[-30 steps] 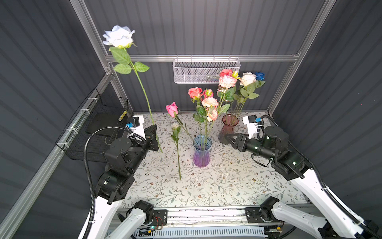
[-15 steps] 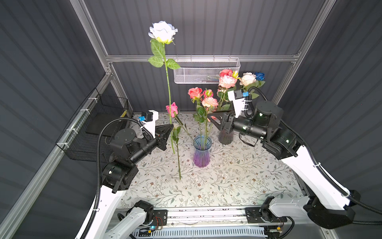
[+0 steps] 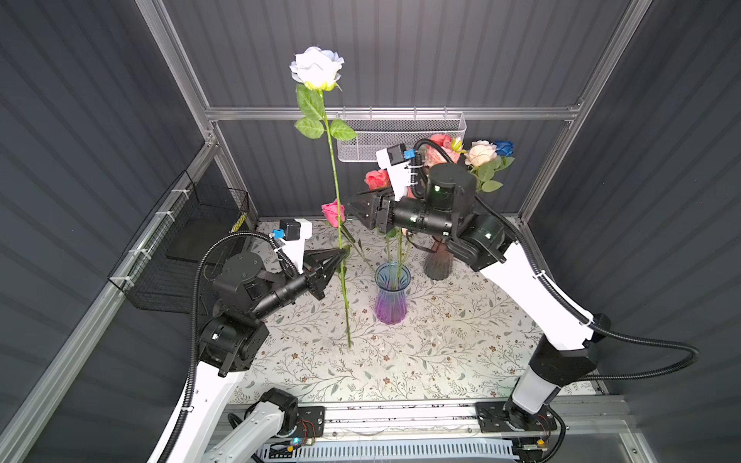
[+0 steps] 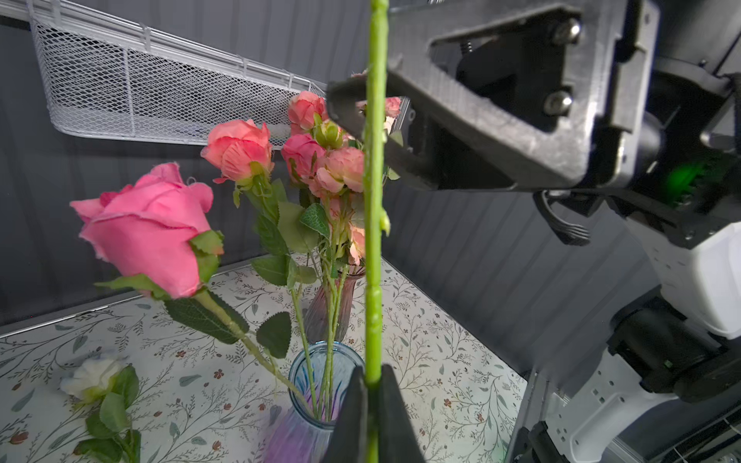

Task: Arrange the flowers into the vase
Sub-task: 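Grasp the white rose stem with the right gripper while the left gripper holds it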

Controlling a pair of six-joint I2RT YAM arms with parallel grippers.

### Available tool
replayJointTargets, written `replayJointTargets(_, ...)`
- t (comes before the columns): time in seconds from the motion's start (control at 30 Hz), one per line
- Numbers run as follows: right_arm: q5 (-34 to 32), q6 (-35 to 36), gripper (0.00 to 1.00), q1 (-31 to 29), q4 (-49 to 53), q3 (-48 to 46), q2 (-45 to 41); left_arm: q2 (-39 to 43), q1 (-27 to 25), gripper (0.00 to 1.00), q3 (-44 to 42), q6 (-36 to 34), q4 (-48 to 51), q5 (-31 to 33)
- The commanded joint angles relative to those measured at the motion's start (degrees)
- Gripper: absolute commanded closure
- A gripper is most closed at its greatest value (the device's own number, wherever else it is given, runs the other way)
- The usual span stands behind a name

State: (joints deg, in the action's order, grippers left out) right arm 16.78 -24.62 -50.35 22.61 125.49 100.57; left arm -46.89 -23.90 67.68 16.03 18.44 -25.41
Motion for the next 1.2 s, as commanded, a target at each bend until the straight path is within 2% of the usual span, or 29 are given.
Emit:
replayJointTargets(0.0, 1.88, -1.38, 0.47, -0.67, 0.5, 3.19, 1.52, 1.05, -0.01, 1.0, -1.15, 0.93, -0.22, -1.56)
replayJointTargets(0.23, 0.13, -1.23, 0.49, -1.76, 2.96, 3.93, 1.85, 2.15, -0.01, 1.0, -1.94, 1.24, -0.45, -1.14)
replayJointTargets(0.53, -6.39, 0.92, 0.51, -1.68, 7.2, -3.82, -5.12, 3.39, 0.02, 1.0, -2.32, 0.65, 0.02, 1.93)
replayJointTargets(0.63, -4.72, 1.13, 0.51, -1.71, 7.68, -4.34, -6.23, 2.84, 0.04, 1.0, -2.33, 0.67, 0.53, 1.63)
replayJointTargets(0.8, -2.21, -0.25, 0.49, -2.12, 7.15, -1.21, -4.2, 1.58, -0.01, 1.0, -2.16, 0.54, 1.09, 2.67)
replayJointTargets(0.97, -1.19, 0.11, 0.49, -2.91, 10.03, 6.35, 0.84, 0.46, -0.01, 1.0, -1.19, -0.45, 3.12, 2.38)
replayJointTargets(1.17, -1.43, -0.78, 0.54, -2.92, 10.37, 10.54, 4.54, 0.93, -0.01, 1.0, -1.39, -0.83, 3.62, 2.05)
